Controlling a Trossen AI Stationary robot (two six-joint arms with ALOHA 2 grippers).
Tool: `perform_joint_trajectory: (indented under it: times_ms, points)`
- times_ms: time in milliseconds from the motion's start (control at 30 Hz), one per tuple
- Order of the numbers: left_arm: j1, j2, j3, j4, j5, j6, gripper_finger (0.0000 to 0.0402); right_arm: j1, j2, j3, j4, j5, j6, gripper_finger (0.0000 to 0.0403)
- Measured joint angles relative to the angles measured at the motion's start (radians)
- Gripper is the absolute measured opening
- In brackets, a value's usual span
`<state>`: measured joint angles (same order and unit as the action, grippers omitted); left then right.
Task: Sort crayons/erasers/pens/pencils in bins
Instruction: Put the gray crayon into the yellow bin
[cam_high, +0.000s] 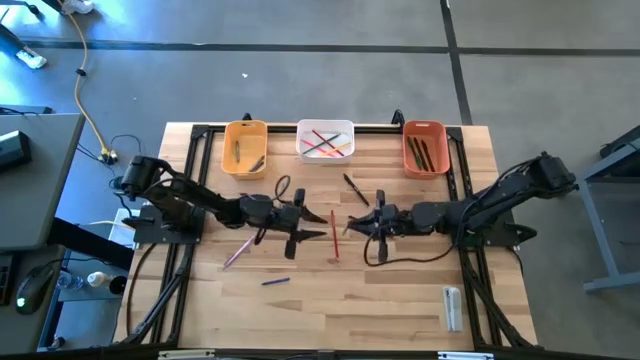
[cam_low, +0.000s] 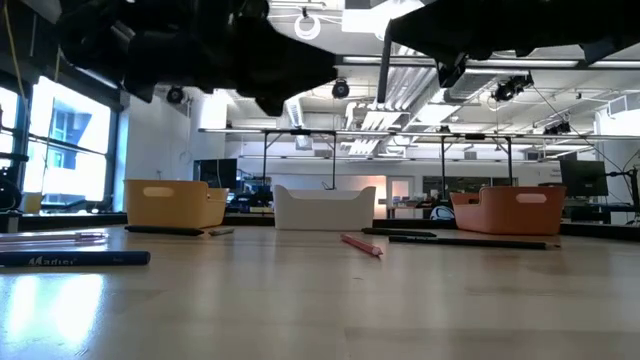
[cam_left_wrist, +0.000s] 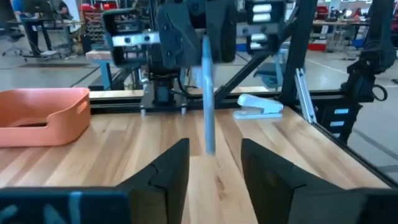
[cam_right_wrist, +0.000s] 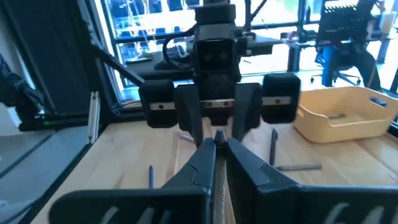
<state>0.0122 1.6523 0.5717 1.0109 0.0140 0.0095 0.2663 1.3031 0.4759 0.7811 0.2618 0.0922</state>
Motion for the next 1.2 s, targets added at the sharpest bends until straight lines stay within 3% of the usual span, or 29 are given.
perform_joint_trajectory:
  times_ms: [300,567,733,967,1100,1200]
  points:
    - [-0.030,0.094,0.163,-0.106,-0.005,-0.016,0.0142,0.031,0.046,0.001,0.106,-0.003,-0.063,0.0009]
    - [-0.029,0.144,0.221,-0.121,-0.003,-0.026,0.0127,0.039,0.046,0.001,0.108,-0.003,-0.074,0.0009]
    - [-0.029,0.145,0.222,-0.127,-0.003,-0.033,0.0097,0.039,0.046,0.001,0.108,-0.003,-0.074,0.0009]
    - [-0.029,0.145,0.222,-0.127,0.000,0.005,0.0017,0.039,0.046,0.001,0.106,-0.006,-0.074,0.0009]
    - [-0.029,0.145,0.222,-0.133,-0.018,0.018,0.0011,0.043,0.046,0.002,0.094,-0.004,-0.083,0.0019]
    - [-0.030,0.145,0.222,-0.152,-0.064,0.024,0.0013,0.058,0.046,0.002,0.086,0.015,-0.117,0.0048]
